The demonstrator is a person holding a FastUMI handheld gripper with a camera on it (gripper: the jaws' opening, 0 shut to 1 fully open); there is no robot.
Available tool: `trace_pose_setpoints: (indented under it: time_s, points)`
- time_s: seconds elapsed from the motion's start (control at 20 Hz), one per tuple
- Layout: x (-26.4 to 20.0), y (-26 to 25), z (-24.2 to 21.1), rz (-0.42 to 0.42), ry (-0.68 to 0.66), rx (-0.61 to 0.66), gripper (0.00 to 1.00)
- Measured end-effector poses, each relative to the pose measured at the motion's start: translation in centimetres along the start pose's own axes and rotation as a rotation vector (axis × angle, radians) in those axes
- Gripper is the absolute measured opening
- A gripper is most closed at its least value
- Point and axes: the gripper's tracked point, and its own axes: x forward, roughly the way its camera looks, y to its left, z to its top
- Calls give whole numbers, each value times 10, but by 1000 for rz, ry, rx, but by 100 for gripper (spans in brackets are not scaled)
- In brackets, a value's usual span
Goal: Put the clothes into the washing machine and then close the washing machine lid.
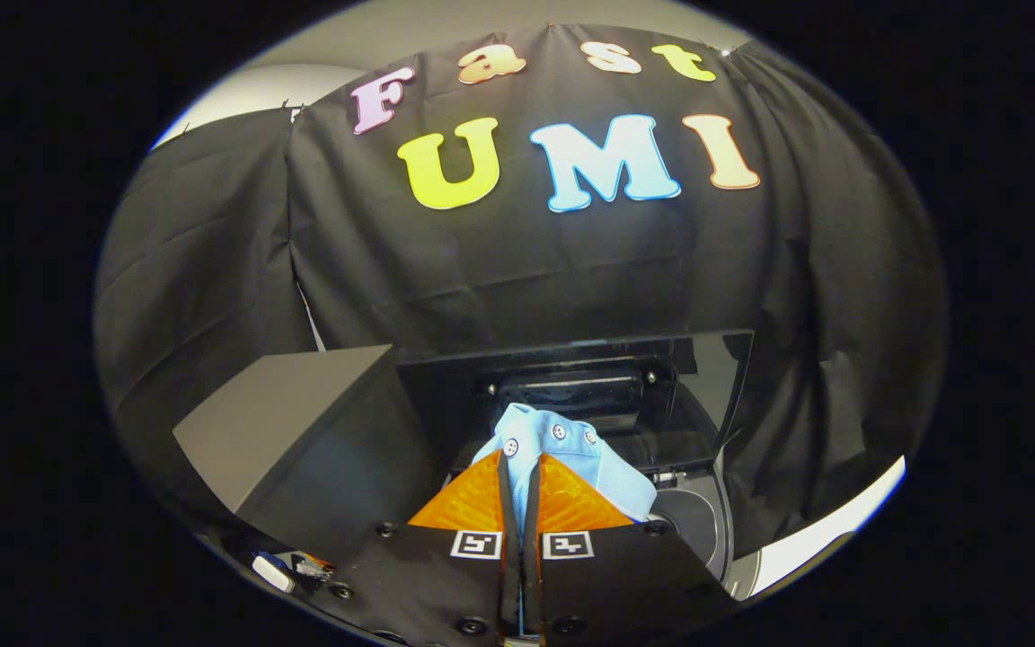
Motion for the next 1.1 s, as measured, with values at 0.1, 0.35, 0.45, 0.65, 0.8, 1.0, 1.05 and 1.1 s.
trace_pose_setpoints:
  time_s: [0.1,0.35,0.45,0.65,0.8,1.0,1.05,1.1]
  points:
    - [9,-5,-20,-20,32,-25,3]
    - [27,-11,-60,-37,93,-74,3]
    - [32,-10,-68,-37,98,-65,3]
    - [42,-10,-83,-43,118,-60,3]
    - [51,-10,-98,-54,156,-60,3]
    - [57,-13,-126,-67,219,-52,3]
    - [58,-15,-130,-74,235,-52,4]
    - [57,-17,-134,-83,243,-56,4]
